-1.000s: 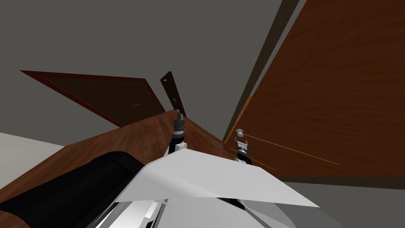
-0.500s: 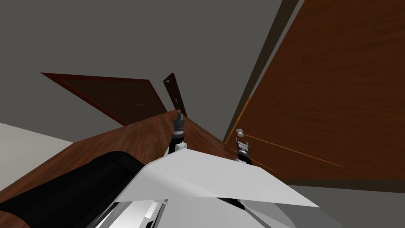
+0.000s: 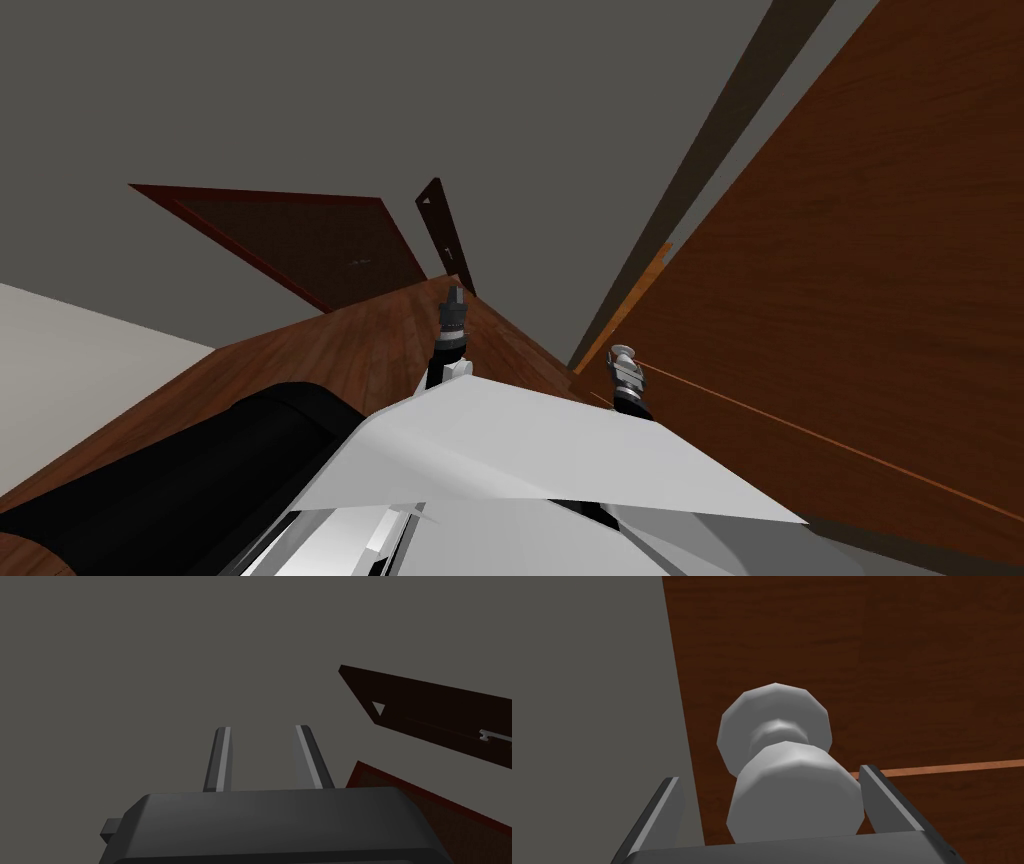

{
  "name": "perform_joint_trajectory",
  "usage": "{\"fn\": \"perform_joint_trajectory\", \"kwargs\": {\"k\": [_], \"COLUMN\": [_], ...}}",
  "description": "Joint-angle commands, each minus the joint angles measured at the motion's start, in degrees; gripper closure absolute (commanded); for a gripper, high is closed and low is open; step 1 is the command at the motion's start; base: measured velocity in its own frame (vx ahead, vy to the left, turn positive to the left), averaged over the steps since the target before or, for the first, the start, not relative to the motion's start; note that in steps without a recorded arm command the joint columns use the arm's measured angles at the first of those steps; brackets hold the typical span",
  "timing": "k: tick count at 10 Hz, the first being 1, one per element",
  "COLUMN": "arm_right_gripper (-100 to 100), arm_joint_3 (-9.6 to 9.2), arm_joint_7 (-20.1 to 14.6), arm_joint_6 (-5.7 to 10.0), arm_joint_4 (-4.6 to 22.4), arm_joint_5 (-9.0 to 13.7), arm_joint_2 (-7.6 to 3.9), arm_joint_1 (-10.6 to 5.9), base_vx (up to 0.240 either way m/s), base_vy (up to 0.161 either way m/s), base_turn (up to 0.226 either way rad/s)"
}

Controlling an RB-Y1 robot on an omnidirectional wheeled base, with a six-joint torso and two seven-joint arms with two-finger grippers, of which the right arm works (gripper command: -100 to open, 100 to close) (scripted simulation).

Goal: Pull the door open

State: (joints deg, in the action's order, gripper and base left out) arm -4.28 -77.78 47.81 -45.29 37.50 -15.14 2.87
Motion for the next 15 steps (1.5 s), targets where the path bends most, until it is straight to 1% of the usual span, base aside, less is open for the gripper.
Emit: {"fn": "perform_joint_trajectory", "kwargs": {"k": [1, 6, 7, 8, 15], "arm_right_gripper": [100, 100, 100, 100, 100], "arm_joint_3": [-0.02, -0.02, -1.24, -1.55, -6.69], "arm_joint_7": [0.3, 0.3, -1.4, -1.8, -8.6], "arm_joint_6": [-0.17, -0.17, 0.02, 0.1, 1.49], "arm_joint_4": [-0.1, -0.1, -0.2, -0.3, -1.7], "arm_joint_5": [0.0, 0.0, -0.4, -0.5, -2.2], "arm_joint_2": [0.1, 0.1, -1.11, -1.38, -5.79], "arm_joint_1": [-0.04, -0.04, 0.72, 0.86, 3.28], "base_vx": [-0.009, -0.021, -0.14, -0.193, -0.208], "base_vy": [-0.008, 0.0, -0.023, -0.045, -0.027], "base_turn": [-0.054, 0.003, 0.154, 0.146, 0.135]}}
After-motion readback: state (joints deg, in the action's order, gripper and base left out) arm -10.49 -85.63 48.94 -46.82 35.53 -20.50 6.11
